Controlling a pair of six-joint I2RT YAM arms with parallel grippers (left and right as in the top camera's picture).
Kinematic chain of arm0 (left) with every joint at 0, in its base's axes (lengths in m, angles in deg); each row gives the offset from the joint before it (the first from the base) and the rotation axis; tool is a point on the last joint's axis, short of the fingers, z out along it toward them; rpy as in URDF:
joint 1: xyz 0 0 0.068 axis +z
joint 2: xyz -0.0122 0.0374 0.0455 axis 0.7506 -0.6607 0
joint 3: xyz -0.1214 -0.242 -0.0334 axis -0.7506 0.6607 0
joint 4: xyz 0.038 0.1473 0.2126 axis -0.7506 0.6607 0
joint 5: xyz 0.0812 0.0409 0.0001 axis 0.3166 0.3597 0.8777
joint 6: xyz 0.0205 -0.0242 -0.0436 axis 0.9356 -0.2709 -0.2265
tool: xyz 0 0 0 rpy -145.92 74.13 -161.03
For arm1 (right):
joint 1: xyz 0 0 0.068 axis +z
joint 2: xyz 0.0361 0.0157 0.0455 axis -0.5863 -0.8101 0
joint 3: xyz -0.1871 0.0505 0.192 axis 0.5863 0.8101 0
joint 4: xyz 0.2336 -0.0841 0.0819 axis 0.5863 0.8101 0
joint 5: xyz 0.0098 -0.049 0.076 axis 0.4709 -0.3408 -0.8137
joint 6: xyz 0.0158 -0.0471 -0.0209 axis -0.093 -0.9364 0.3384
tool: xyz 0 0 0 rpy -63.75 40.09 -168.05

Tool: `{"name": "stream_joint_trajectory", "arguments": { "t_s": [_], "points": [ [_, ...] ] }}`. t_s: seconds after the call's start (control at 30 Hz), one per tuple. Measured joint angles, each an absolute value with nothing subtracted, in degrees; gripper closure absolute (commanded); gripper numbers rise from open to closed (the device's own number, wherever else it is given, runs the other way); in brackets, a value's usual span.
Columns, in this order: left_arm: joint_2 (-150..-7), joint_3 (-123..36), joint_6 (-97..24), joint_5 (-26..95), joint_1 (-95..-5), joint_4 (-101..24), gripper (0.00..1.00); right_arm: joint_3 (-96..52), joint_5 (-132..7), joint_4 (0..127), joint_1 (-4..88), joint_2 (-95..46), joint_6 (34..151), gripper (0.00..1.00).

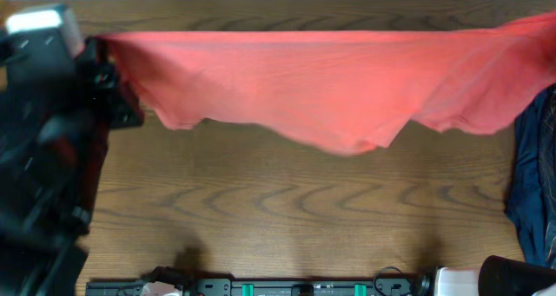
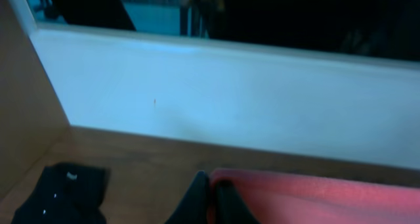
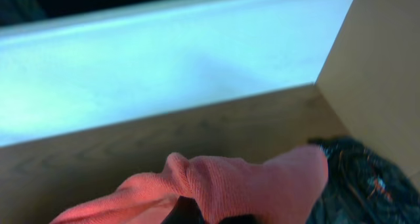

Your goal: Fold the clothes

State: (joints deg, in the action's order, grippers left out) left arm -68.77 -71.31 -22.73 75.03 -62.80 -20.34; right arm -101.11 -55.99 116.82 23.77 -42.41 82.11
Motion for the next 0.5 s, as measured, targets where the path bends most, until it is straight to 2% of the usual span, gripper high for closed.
{"name": "stream_joint_trajectory", "arguments": {
  "t_s": [0.5],
  "points": [
    [-59.92,-71.92,-20.83,75.03,-64.09,-20.99,0.94,-105.33,-56.05,111.83,23.77,-31.72,82.07,0.99]
  ]
}}
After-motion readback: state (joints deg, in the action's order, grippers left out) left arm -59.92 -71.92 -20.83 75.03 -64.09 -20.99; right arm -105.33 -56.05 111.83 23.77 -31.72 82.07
